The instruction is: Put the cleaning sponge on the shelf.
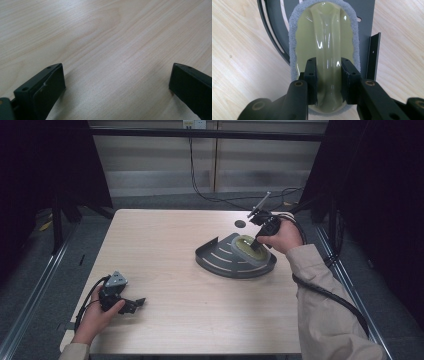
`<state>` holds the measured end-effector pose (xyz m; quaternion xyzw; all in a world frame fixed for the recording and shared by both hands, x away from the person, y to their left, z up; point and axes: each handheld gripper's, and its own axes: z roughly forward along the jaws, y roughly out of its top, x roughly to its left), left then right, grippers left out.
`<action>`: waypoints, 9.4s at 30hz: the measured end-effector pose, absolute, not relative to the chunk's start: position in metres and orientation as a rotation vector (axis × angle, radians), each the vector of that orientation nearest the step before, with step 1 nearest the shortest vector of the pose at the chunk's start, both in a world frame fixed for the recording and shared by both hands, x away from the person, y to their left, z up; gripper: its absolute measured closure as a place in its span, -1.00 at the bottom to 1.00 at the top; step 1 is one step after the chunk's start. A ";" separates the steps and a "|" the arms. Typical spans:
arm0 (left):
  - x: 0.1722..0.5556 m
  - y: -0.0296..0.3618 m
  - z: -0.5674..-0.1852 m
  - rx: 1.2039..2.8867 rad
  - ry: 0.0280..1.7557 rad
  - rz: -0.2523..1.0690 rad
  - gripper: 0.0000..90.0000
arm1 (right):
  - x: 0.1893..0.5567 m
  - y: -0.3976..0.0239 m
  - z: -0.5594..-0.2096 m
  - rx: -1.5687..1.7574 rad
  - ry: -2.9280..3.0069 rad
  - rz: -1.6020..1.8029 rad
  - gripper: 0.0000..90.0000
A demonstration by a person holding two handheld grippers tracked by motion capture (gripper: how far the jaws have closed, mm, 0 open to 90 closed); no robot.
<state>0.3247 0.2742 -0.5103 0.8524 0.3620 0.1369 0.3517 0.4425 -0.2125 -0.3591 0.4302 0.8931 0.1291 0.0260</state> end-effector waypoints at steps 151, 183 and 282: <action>0.325 0.274 -0.510 2.204 0.936 0.355 -1.00 | 0.460 -0.244 -0.417 1.480 2.659 0.291 -0.26; 0.325 0.274 -0.510 2.207 0.932 0.361 -1.00 | 0.420 -0.225 -0.393 1.329 2.776 0.368 -0.62; 0.324 0.274 -0.510 2.208 0.936 0.354 -1.00 | 0.244 -0.269 -0.495 0.824 2.748 0.884 -0.72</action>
